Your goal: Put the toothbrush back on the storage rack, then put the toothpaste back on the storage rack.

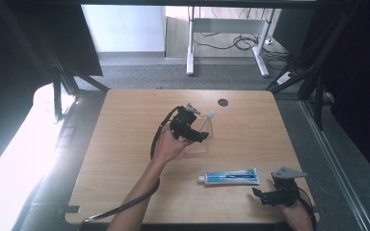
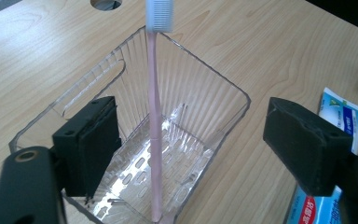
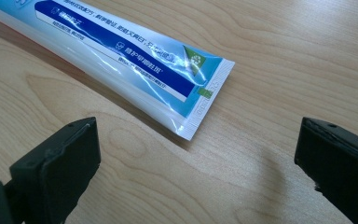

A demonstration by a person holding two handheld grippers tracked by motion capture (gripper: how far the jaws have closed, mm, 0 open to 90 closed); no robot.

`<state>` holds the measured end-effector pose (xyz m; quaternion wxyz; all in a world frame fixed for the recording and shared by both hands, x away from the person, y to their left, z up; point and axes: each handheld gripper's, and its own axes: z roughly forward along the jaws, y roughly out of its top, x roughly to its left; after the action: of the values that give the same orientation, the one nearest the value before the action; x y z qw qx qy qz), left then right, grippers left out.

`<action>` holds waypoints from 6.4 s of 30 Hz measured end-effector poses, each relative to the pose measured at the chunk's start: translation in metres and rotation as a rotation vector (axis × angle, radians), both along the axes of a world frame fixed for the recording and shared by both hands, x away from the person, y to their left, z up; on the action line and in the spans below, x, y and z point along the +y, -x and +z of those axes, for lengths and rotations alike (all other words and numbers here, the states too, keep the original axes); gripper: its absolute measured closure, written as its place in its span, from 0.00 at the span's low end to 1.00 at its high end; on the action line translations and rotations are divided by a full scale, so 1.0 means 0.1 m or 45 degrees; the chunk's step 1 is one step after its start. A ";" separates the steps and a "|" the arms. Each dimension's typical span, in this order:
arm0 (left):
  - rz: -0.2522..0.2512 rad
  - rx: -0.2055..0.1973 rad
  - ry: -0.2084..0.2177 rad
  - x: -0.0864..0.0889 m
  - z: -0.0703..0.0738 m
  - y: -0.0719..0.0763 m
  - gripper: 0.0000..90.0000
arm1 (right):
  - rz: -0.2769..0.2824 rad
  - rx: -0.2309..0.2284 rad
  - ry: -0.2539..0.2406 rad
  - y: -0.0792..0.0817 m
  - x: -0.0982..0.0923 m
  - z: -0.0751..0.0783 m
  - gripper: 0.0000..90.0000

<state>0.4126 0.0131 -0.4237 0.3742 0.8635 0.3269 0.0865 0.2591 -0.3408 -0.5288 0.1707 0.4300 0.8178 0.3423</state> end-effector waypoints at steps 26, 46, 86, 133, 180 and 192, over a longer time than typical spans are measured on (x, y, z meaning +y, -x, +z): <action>-0.032 -0.080 0.033 0.21 0.10 0.26 0.14 | 0.004 -0.002 0.003 0.00 0.01 0.00 0.01; -0.033 -0.114 0.053 0.52 -0.04 0.48 0.14 | 0.004 -0.001 0.006 0.01 0.02 0.00 0.01; 0.082 -0.063 0.100 1.12 -0.44 1.05 0.14 | 0.014 0.008 0.009 0.01 0.07 -0.02 0.01; 0.092 -0.122 0.045 1.36 -0.98 1.41 0.14 | -0.005 0.089 -0.079 0.02 0.06 0.20 0.17; 0.080 -0.110 -0.024 1.30 -1.06 1.42 0.15 | 0.285 0.172 -0.063 -0.45 1.10 0.39 1.00; 0.074 -0.111 -0.026 1.29 -1.06 1.43 0.15 | 0.326 0.209 -0.056 -0.67 1.50 0.30 1.00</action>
<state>0.2699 0.1423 -0.5299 0.3764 0.8529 0.3344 0.1382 0.3257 -0.1907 -0.4988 0.0489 0.3524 0.8694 0.3428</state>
